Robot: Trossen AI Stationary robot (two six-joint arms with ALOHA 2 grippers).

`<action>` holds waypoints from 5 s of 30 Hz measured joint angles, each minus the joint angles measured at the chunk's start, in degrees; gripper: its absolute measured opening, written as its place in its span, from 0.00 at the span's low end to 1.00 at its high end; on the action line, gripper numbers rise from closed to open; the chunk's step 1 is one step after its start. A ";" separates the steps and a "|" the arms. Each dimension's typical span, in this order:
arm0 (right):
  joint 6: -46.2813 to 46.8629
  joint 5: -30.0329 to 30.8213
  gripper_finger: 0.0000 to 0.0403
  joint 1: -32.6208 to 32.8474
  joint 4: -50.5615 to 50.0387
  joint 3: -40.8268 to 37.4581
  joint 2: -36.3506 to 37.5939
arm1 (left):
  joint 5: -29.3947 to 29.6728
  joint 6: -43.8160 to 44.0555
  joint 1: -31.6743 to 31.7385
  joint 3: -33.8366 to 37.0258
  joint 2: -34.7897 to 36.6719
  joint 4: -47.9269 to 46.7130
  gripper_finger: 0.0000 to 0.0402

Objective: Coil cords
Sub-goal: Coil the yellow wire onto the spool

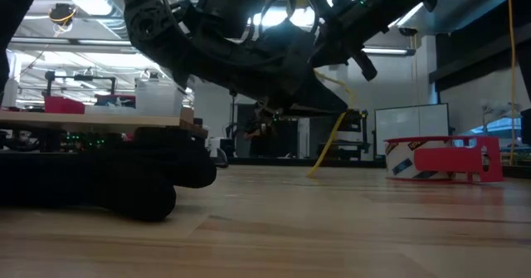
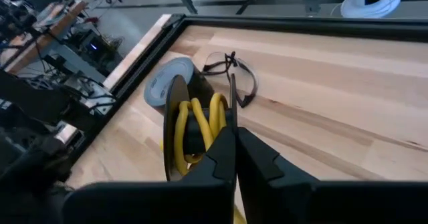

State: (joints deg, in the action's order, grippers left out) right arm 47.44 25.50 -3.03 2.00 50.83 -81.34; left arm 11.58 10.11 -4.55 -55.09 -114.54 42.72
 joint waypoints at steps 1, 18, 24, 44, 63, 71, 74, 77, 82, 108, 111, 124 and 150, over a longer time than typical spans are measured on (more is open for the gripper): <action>0.02 0.00 0.01 0.00 0.12 0.00 0.00 | 0.06 0.00 0.00 0.00 0.00 0.00 0.20; 0.00 -0.62 0.01 0.00 2.14 0.00 0.00 | 4.57 -1.84 0.13 0.00 0.00 -0.11 0.20; 0.02 -0.63 0.01 0.00 1.22 0.00 0.00 | 6.85 -1.75 0.04 0.00 0.00 -0.13 0.20; 0.02 -3.54 0.01 0.04 5.91 0.00 0.00 | 6.90 -1.53 0.10 0.00 0.00 -0.14 0.19; 0.01 -6.70 0.01 0.00 -4.17 0.00 2.95 | 1.93 21.43 0.98 0.02 0.07 -12.26 0.01; 0.02 -8.98 0.01 0.00 -13.68 0.00 3.93 | -12.06 33.19 3.68 0.02 0.40 -18.12 0.00; 0.02 -10.13 0.01 0.00 -18.20 0.00 3.93 | -16.07 34.10 4.60 0.04 1.53 -20.93 0.00; 0.02 -10.76 0.01 0.04 -22.03 0.00 3.93 | -16.98 33.83 5.53 0.04 3.39 -24.88 0.00; 0.02 -15.76 0.01 0.04 -26.45 0.00 3.93 | -16.85 31.47 7.77 0.04 5.16 -32.26 0.00; 1.68 -17.52 0.01 0.04 -28.02 0.02 1.28 | -24.78 31.47 18.15 -0.09 5.90 -34.64 0.00; 1.70 -17.40 0.01 0.04 -28.26 0.02 -0.23 | -25.73 31.50 19.09 -0.96 5.90 -33.64 0.00; 1.77 -13.84 0.01 0.04 -28.26 0.02 -4.17 | -27.33 31.45 21.14 -6.31 5.88 -33.06 0.00; 5.26 -4.20 0.01 0.00 -16.99 0.02 -4.37 | -22.20 24.66 11.71 -12.63 5.84 -33.09 0.00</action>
State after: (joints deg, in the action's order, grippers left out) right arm 52.70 21.30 -3.03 -14.99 50.85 -85.71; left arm -10.61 34.77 7.16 -67.72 -108.71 9.63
